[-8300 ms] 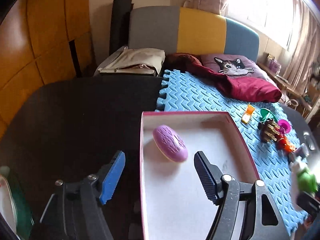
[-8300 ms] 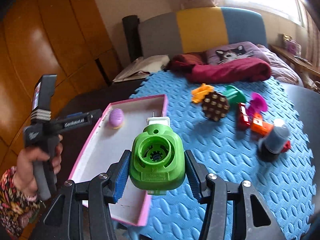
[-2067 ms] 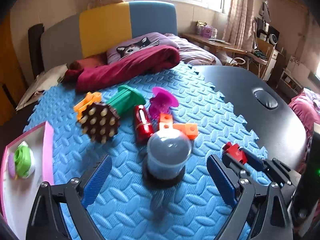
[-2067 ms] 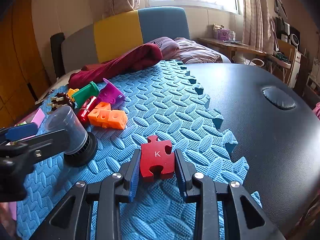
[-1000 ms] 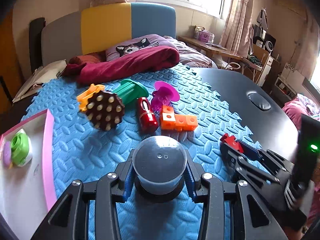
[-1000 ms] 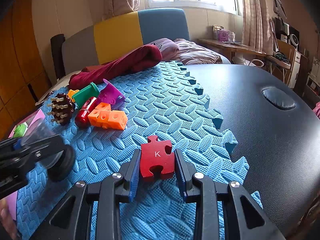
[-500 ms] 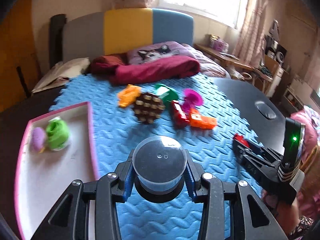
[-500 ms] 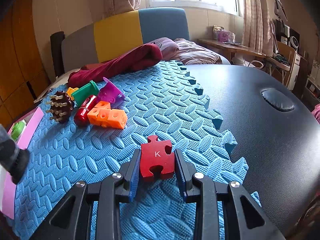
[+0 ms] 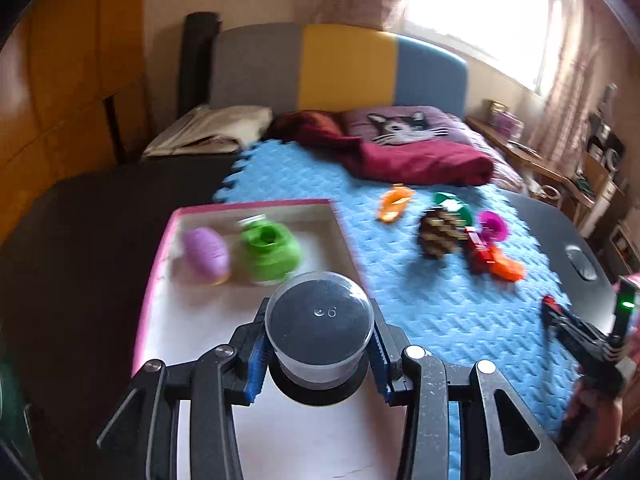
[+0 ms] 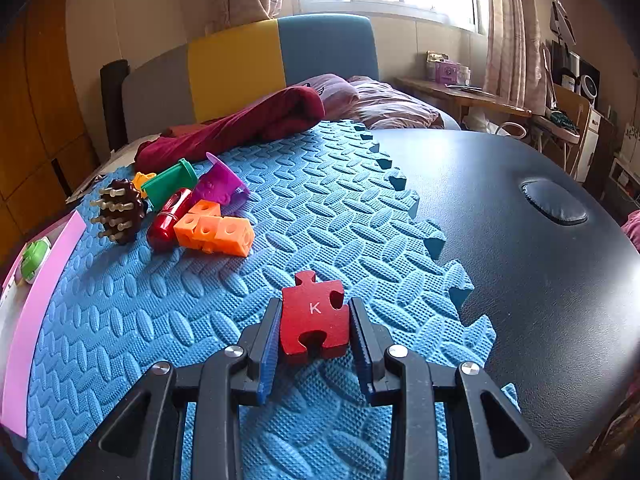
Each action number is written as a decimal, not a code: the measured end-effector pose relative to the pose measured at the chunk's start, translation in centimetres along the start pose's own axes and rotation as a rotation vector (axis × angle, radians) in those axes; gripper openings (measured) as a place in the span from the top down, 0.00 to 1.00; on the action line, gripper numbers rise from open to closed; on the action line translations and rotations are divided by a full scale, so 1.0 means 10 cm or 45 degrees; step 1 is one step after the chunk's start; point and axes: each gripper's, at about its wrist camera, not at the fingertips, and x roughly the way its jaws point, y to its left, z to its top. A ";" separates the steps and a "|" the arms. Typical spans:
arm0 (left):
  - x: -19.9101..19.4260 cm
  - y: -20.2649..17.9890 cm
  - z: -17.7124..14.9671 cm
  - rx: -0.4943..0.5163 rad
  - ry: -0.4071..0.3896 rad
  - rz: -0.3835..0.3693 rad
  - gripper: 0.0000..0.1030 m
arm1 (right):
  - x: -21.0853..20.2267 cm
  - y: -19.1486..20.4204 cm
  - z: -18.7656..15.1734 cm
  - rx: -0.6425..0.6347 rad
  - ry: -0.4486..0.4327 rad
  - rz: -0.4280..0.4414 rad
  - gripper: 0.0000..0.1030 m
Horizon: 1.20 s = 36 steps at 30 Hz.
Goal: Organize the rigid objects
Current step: 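Carry the black cup into the tray and open the left gripper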
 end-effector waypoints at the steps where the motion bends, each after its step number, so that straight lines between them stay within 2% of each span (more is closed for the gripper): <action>1: 0.03 0.09 -0.01 -0.015 0.008 0.015 0.58 | 0.00 0.00 0.00 -0.001 0.000 -0.001 0.69; 6: 0.18 0.48 -0.06 -0.083 0.053 0.061 0.58 | 0.00 0.00 0.00 -0.004 0.000 -0.004 0.69; 17: 0.40 0.71 -0.02 -0.102 0.057 0.118 0.58 | 0.00 0.01 0.00 -0.019 0.003 -0.019 0.69; 20: 0.38 0.76 -0.04 -0.136 0.048 0.117 0.49 | 0.00 0.02 0.00 -0.020 0.004 -0.020 0.69; 25: 0.29 0.76 -0.10 -0.153 0.026 0.131 0.44 | 0.00 0.02 0.00 -0.020 0.004 -0.020 0.69; 29: 0.16 0.76 -0.18 -0.201 -0.002 0.145 0.27 | 0.01 0.02 0.00 -0.022 0.004 -0.022 0.69; 36: 0.04 0.71 -0.31 -0.221 -0.003 0.111 0.26 | 0.02 0.02 0.01 -0.020 0.025 -0.018 0.69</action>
